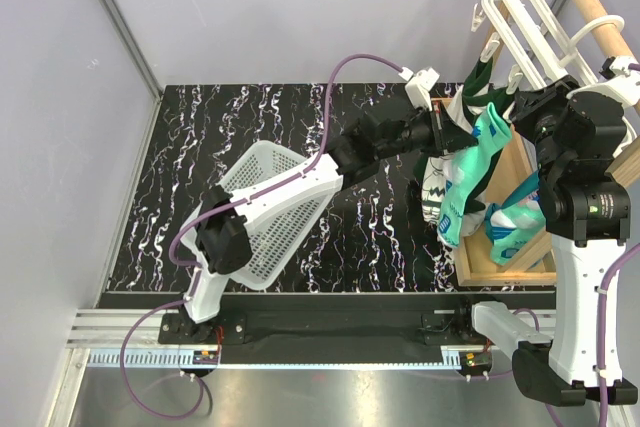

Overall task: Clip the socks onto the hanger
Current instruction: Clamp the sock onto the hanger.

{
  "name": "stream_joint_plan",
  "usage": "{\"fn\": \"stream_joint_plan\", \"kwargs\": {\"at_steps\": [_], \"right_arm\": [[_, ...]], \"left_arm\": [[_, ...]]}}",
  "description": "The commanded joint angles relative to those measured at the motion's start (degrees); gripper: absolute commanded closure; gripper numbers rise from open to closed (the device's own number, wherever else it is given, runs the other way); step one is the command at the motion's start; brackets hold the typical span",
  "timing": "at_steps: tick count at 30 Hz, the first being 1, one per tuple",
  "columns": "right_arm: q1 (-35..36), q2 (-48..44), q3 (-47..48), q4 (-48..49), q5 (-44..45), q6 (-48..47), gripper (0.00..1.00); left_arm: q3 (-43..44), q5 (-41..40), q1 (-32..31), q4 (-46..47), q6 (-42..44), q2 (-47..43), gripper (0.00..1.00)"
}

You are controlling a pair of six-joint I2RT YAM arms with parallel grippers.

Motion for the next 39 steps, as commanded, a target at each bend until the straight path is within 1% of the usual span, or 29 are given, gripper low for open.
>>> {"fn": "stream_joint_plan", "kwargs": {"at_steps": [1,15,39], "right_arm": [[0.20,0.50,-1.25,-3.12,-4.51,1.65,1.00],[0.20,0.67,-0.55,-3.12,-5.04,1.82,1.00],[0.20,0.94,-0.19,-3.12,-5.13,2.09,1.00]], "left_arm": [[-0.05,-0.18,0.37,4.67,0.01,-4.67,1.00],[3.82,0.09,0.45,3.00,-0.34,-2.03,1.00],[4.08,0.18,0.98,2.12,-0.34,-1.15,1.00]]}}
